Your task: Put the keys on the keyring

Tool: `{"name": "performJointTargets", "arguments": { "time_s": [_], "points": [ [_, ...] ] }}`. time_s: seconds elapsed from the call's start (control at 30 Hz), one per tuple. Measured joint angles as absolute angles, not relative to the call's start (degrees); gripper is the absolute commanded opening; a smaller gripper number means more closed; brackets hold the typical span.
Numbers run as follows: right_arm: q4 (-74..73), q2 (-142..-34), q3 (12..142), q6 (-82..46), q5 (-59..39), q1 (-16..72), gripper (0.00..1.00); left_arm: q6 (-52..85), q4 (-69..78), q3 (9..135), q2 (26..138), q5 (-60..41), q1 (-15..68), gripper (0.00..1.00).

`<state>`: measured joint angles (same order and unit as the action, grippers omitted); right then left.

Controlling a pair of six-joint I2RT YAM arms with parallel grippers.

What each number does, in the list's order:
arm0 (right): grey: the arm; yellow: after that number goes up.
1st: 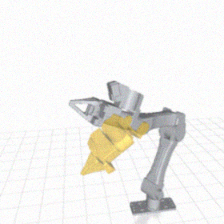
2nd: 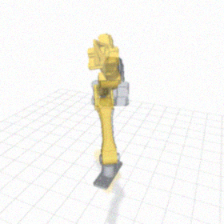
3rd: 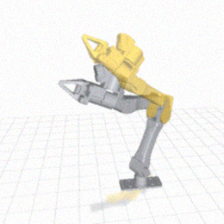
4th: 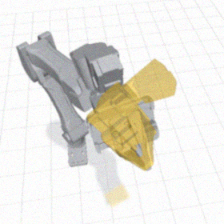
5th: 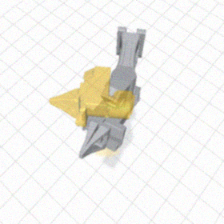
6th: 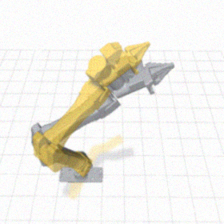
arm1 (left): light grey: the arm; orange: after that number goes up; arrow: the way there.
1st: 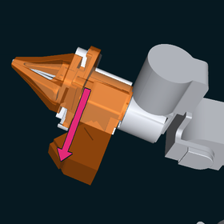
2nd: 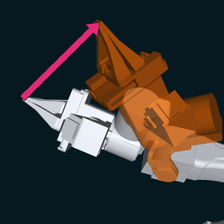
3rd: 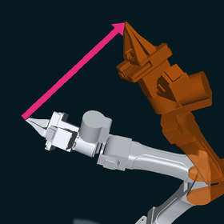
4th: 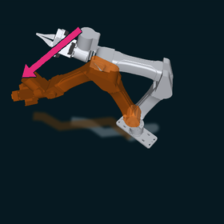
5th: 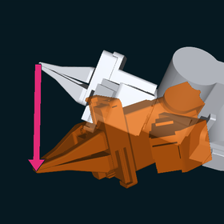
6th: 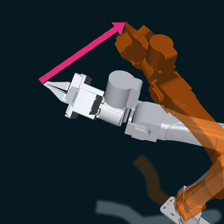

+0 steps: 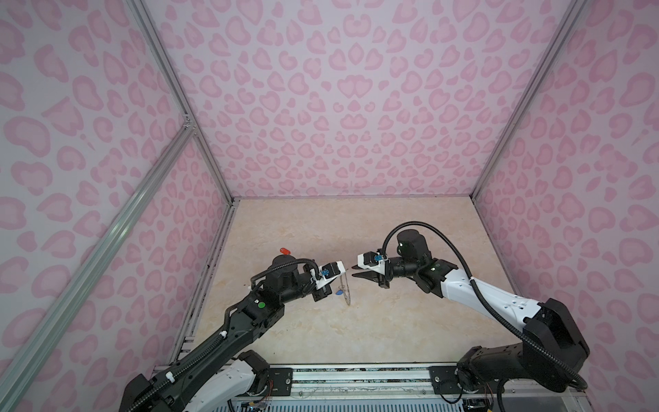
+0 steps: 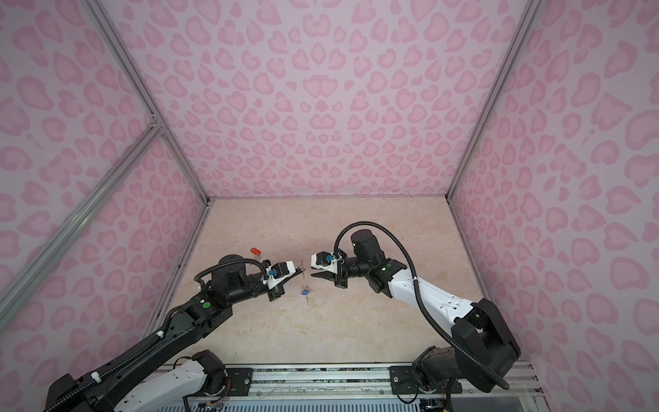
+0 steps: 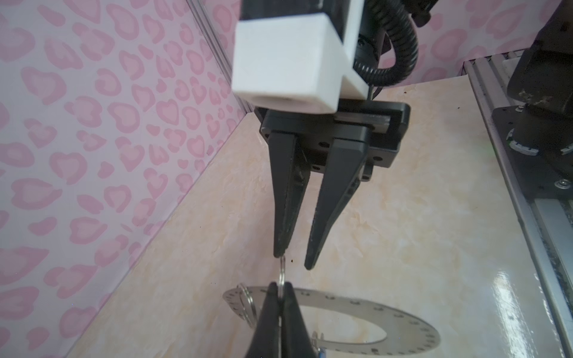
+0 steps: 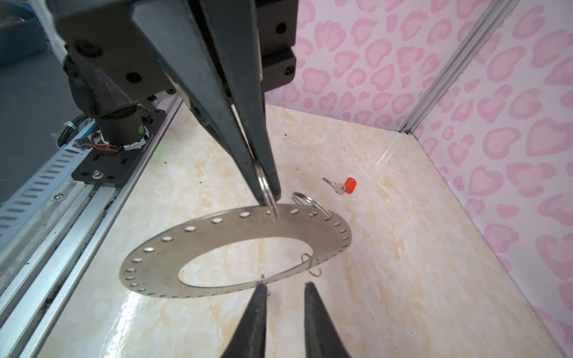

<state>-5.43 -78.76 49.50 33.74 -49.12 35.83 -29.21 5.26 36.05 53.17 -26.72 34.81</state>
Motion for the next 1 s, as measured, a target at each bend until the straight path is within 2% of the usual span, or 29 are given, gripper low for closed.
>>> {"name": "performJointTargets", "arguments": {
  "time_s": [0.5, 1.0],
  "points": [
    [-17.3, -75.1, 48.1, 22.7, -51.8, 36.6, 0.18, -26.6, 7.4, 36.1, 54.2, -34.5, 33.8, 0.03],
    [-5.7, -74.6, 49.6, 28.7, -51.4, 35.9, 0.23, -26.6, 7.4, 36.1, 53.4, -33.6, 33.8, 0.03]
  ]
}}
